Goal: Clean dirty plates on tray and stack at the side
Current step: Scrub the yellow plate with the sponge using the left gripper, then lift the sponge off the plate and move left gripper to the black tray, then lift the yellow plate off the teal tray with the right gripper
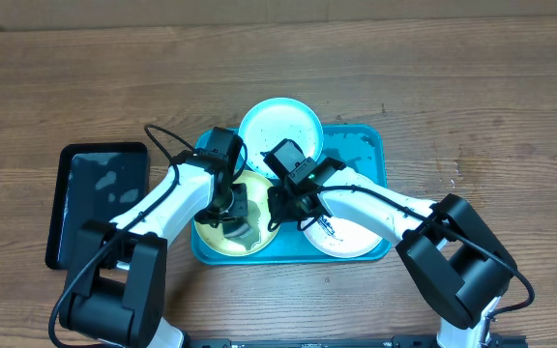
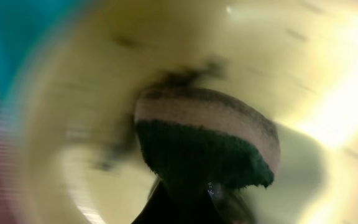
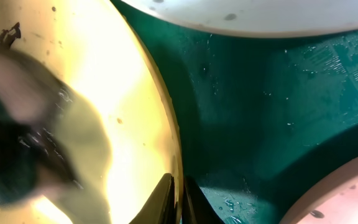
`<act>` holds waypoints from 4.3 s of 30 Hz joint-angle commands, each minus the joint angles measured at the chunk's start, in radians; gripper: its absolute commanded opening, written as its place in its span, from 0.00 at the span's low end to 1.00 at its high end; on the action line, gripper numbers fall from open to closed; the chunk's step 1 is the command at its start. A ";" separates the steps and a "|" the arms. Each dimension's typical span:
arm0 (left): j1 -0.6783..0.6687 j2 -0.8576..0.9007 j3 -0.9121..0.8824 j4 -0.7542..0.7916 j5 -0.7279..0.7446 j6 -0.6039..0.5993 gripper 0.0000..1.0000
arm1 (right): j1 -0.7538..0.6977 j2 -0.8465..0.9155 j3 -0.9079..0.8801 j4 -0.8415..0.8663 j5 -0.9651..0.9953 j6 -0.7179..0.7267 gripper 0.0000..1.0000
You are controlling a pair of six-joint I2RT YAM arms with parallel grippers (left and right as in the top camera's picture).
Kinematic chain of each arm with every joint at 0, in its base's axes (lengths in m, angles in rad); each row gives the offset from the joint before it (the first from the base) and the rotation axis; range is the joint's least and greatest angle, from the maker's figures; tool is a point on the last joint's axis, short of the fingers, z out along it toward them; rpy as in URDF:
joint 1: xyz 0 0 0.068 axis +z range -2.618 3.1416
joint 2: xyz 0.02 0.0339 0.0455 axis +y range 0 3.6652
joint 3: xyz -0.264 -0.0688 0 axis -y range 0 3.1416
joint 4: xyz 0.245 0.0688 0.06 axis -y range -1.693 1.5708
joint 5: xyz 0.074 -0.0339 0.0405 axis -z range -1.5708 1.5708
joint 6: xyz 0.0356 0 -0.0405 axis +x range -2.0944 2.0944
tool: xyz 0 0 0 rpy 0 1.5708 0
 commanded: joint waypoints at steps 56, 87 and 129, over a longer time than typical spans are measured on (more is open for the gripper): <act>0.081 0.012 0.005 0.112 -0.403 0.036 0.04 | -0.004 0.003 -0.007 -0.026 0.010 -0.003 0.04; 0.079 0.013 0.023 -0.114 0.140 0.053 0.04 | -0.004 0.003 -0.007 -0.006 0.010 -0.003 0.04; 0.641 -0.085 0.367 -0.363 0.167 0.009 0.04 | 0.029 -0.050 0.505 -0.433 0.514 -0.283 0.04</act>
